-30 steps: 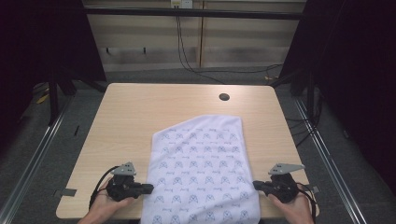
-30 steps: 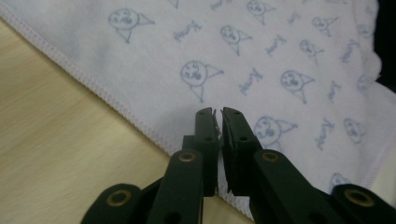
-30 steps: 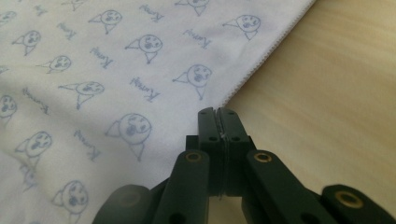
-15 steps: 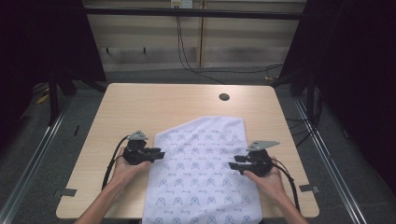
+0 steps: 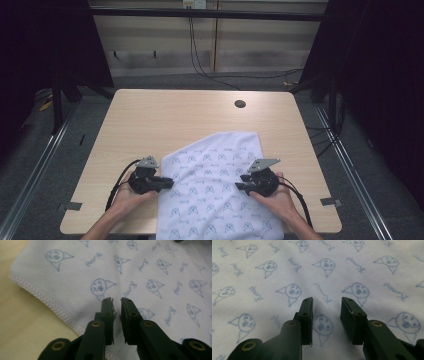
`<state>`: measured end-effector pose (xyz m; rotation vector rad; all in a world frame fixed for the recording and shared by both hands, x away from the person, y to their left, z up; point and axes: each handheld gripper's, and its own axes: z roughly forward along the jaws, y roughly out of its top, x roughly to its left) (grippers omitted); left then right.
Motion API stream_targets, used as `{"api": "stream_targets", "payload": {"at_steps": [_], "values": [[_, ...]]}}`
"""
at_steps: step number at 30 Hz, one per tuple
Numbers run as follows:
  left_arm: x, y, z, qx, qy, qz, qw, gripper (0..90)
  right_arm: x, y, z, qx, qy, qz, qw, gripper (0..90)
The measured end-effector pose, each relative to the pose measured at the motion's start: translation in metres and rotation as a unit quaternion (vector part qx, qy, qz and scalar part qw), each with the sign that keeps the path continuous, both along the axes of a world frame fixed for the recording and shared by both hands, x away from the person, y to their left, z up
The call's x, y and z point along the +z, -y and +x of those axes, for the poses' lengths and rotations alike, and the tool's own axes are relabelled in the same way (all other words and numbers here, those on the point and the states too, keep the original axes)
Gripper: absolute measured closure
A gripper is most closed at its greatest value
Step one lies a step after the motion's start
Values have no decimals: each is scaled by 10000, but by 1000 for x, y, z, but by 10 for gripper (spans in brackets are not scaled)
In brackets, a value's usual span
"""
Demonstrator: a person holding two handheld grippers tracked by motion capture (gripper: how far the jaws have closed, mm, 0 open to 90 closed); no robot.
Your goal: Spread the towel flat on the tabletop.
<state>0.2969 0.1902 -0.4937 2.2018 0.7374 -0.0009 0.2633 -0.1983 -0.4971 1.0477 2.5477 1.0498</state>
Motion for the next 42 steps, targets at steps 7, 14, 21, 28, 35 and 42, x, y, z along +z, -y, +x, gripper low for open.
{"api": "stream_targets", "payload": {"at_steps": [7, 14, 21, 28, 35, 42], "values": [[14, -22, 46, 1169, 290, -626, 9907, 609, 2, 3, -11, 25, 18, -8, 10000, 509], [-1, -4, 67, 1145, 270, -288, 9926, 557, 6, 15, 0, -327, 75, 291, 9990, 502], [-10, 12, 67, 888, 72, -49, 9960, 757, 10, 20, -1, -418, 110, 373, 9984, 498], [26, 26, 45, 533, 452, -970, 9928, 860, 12, 29, 3, -599, 88, 436, 9972, 498], [30, 96, -7, -794, 510, -834, 9920, 856, 17, 38, 2, -842, 11, 585, 9947, 502], [26, 110, -13, -1074, 331, -913, 9895, 707, 11, 41, 0, -846, -96, 411, 9955, 503]]}}
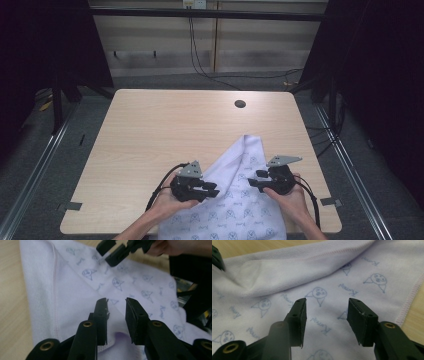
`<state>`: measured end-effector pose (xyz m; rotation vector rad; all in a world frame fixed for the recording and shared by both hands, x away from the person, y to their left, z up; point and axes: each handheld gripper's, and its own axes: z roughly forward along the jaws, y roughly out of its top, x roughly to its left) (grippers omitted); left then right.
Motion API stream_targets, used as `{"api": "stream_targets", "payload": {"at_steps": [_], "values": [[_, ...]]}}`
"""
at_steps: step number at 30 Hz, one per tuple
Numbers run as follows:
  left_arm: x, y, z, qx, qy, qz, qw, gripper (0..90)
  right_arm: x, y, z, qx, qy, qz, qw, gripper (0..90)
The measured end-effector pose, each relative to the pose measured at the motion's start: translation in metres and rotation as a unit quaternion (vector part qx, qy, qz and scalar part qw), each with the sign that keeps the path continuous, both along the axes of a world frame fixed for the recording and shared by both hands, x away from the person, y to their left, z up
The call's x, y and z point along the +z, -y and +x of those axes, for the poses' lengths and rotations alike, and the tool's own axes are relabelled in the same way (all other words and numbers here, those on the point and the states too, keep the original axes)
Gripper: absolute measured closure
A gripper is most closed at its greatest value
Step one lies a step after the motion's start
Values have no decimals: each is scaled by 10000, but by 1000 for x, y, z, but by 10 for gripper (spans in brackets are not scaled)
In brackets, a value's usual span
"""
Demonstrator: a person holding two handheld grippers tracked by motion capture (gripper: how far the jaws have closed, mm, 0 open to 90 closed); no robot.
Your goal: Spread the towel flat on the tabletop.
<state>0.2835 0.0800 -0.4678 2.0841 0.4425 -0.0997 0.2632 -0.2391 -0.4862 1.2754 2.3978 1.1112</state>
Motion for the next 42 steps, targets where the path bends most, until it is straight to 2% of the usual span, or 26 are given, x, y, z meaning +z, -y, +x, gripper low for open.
{"api": "stream_targets", "payload": {"at_steps": [2, 3, 4, 5, 6, 7, 10, 11, 12, 13, 14, 16, 18, 19, 21, 23, 24, 26, 28, 30, 33, 34, 36, 38, 40, 42], "values": [[1, -12, 13, 346, -118, -144, 9992, 703, -2, 1, 1, -10, -21, -27, 10000, 503], [-1, -17, 20, 535, -225, -99, 9983, 713, -3, 1, 2, -12, -54, -20, 10000, 503], [-5, -19, 26, 614, -340, -51, 9975, 720, -4, 0, 2, -31, -78, -31, 10000, 503], [-12, -23, 32, 864, -366, 169, 9954, 722, -4, -1, 3, -8, -68, -26, 10000, 502], [-16, -24, 35, 912, -418, 226, 9947, 716, -5, -1, 4, 18, -71, -37, 10000, 503], [-20, -23, 36, 842, -515, 269, 9948, 706, -4, -2, 4, 22, -87, -40, 10000, 502], [-25, -20, 33, 617, -536, 402, 9958, 673, -4, -4, 4, 62, -65, -50, 9999, 502], [-26, -20, 30, 569, -474, 471, 9961, 674, -4, -4, 4, 61, -87, -49, 9999, 502], [-27, -20, 28, 444, -542, 460, 9965, 701, -5, -4, 3, 65, -86, -63, 9999, 501], [-27, -20, 25, 383, -521, 502, 9966, 720, -5, -4, 3, 65, -109, -22, 9999, 502], [-28, -21, 22, 425, -474, 545, 9965, 723, -4, -4, 3, 76, -109, -37, 9999, 502], [-29, -22, 20, 397, -514, 563, 9963, 691, -4, -4, 2, 99, -78, -17, 9999, 502], [-33, -23, 20, 469, -488, 687, 9953, 651, -4, -4, 2, 105, -87, -8, 9999, 501], [-33, -24, 19, 432, -469, 645, 9959, 636, -4, -4, 2, 133, -51, -18, 9999, 501], [-33, -21, 16, 441, -336, 715, 9959, 605, -4, -5, 2, 140, -93, -16, 9999, 501], [-33, -19, 14, 477, -215, 781, 9956, 664, -4, -5, 1, 161, -111, 17, 9998, 495], [-33, -18, 13, 461, -111, 856, 9952, 729, -4, -5, 2, 251, -72, 94, 9996, 495], [-31, -16, 12, 423, -62, 904, 9950, 839, -4, -6, 2, 269, -69, 132, 9995, 494], [-30, -16, 11, 388, -108, 823, 9958, 847, -4, -7, 2, 295, -62, 146, 9994, 494], [-24, -23, 13, 414, -164, 600, 9972, 852, -3, -7, 1, 293, -66, 127, 9995, 494], [-14, -40, 18, 625, -228, 310, 9973, 858, -3, -6, 0, 278, -33, 118, 9995, 493], [-8, -48, 22, 741, -216, 241, 9967, 860, -2, -5, 0, 253, -56, 148, 9996, 493], [3, -62, 31, 1019, -49, 88, 9947, 860, -3, -4, 2, 221, -44, 145, 9996, 493], [13, -77, 44, 1323, 102, 52, 9911, 859, -3, -3, 3, 184, -51, 173, 9997, 492], [18, -93, 58, 1546, -42, -67, 9879, 857, -2, -4, 4, 155, -54, 183, 9997, 492], [17, -104, 68, 1830, 19, 5, 9831, 857, -2, -3, 4, 174, -37, 176, 9997, 491]]}}
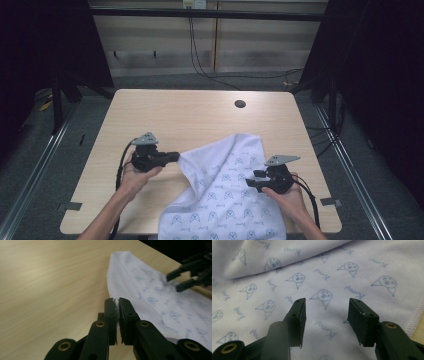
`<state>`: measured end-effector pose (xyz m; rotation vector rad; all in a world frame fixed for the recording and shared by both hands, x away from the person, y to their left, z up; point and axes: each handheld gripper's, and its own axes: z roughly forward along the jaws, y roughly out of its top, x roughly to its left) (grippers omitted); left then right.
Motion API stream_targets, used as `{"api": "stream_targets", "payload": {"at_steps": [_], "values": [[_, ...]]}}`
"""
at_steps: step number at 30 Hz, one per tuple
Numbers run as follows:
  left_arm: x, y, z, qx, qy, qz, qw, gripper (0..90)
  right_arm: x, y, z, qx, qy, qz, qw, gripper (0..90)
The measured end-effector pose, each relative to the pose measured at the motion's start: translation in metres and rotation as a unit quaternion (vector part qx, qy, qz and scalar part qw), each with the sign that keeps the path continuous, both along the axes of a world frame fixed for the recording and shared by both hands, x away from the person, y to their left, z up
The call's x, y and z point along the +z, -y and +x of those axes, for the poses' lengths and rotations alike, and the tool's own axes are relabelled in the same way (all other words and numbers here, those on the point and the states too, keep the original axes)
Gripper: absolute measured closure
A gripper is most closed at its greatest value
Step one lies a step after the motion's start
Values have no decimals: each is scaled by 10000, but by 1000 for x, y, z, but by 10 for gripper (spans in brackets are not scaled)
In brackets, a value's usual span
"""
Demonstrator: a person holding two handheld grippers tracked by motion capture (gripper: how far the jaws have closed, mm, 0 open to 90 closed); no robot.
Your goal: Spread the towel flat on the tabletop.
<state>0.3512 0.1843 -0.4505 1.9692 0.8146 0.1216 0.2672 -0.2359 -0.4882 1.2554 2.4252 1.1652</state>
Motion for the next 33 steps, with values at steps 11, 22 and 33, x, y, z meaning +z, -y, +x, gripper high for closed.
{"api": "stream_targets", "payload": {"at_steps": [11, 22, 33], "values": [[1, -25, 52, 1175, 55, 32, 9931, 696, -2, -4, 1, 27, -45, -65, 10000, 487], [-34, -11, -29, 47, -594, 150, 9981, 701, 8, 6, 11, -138, -29, 119, 9998, 531], [-53, -6, -29, 83, -273, 872, 9958, 786, -5, 0, 54, -201, 23, -335, 9992, 573]]}}
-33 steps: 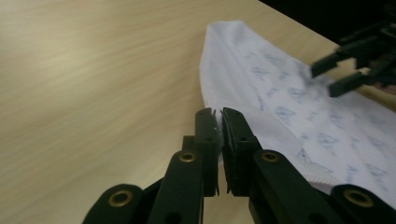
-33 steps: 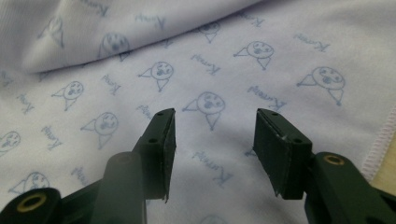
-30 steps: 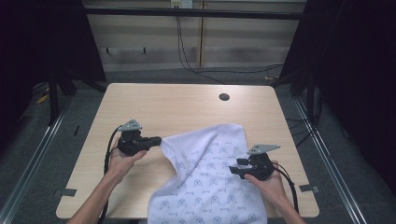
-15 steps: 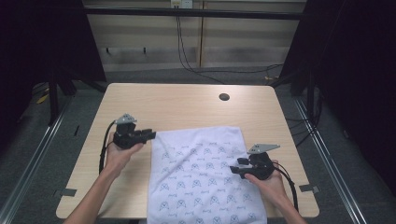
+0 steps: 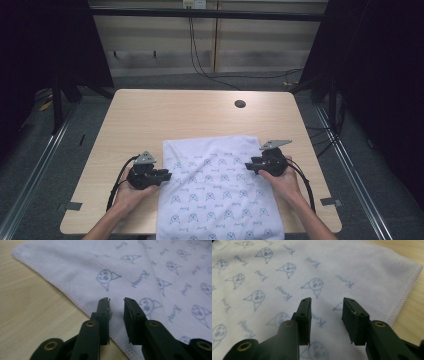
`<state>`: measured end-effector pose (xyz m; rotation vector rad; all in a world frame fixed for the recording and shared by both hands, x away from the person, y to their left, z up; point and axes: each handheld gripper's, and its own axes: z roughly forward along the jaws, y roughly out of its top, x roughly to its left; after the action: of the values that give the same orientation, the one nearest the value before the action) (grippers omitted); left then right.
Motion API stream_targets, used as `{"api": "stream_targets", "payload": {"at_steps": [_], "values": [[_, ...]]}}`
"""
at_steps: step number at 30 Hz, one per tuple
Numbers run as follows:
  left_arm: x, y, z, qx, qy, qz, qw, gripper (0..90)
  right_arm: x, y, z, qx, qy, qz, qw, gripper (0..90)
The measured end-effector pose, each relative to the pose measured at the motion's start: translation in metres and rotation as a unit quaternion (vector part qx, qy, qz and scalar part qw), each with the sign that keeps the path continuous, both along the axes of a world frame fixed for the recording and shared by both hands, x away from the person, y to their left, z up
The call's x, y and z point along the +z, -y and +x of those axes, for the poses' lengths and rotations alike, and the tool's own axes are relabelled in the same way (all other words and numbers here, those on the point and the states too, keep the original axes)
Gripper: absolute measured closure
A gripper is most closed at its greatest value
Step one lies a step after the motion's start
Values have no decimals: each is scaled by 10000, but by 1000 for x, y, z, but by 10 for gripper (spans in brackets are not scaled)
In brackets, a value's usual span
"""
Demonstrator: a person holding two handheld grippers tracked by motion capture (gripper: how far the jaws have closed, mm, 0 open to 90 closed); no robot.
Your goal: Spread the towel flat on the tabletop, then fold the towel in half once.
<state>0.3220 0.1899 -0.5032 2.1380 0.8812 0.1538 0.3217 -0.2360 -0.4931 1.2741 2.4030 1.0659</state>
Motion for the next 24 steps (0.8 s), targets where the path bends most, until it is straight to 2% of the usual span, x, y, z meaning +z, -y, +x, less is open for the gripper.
{"api": "stream_targets", "payload": {"at_steps": [1, 3, 4, 6, 8, 9, 11, 15, 17, 18, 21, 24], "values": [[0, 0, 3, -8, 34, 70, 10000, 835, -2, 1, 1, 4, 32, -52, 10000, 548], [-1, -1, 9, -7, -64, -26, 10000, 891, -7, 1, 0, -20, 34, -155, 9999, 527], [-1, -2, 11, -16, -93, -70, 9999, 897, -7, 2, -2, -31, 69, -187, 9998, 517], [-1, -1, 14, -31, -80, -30, 10000, 898, -6, 1, -6, -36, 97, -303, 9995, 522], [0, 3, 17, -51, 81, 109, 9999, 898, -5, 0, -11, -20, 134, -483, 9987, 562], [0, 4, 19, -66, 87, 155, 9998, 899, -5, 1, -14, -8, 132, -473, 9988, 576], [0, 6, 21, -62, 61, 94, 9999, 900, -5, 5, -20, -40, 132, -461, 9988, 572], [2, 5, 13, -135, 44, 203, 9997, 900, -6, 13, -29, 22, 62, -254, 9997, 560], [2, 4, 6, -193, 34, 186, 9996, 900, -5, 15, -33, 32, 29, -215, 9998, 560], [3, 3, 3, -206, 40, 230, 9995, 900, -5, 15, -35, 60, 30, -245, 9997, 560], [3, 1, -3, -219, -76, 151, 9996, 900, -3, 14, -41, 154, -81, -235, 9996, 560], [4, -3, -16, -381, -123, 170, 9991, 900, -1, 12, -51, 262, -158, -266, 9992, 560]]}}
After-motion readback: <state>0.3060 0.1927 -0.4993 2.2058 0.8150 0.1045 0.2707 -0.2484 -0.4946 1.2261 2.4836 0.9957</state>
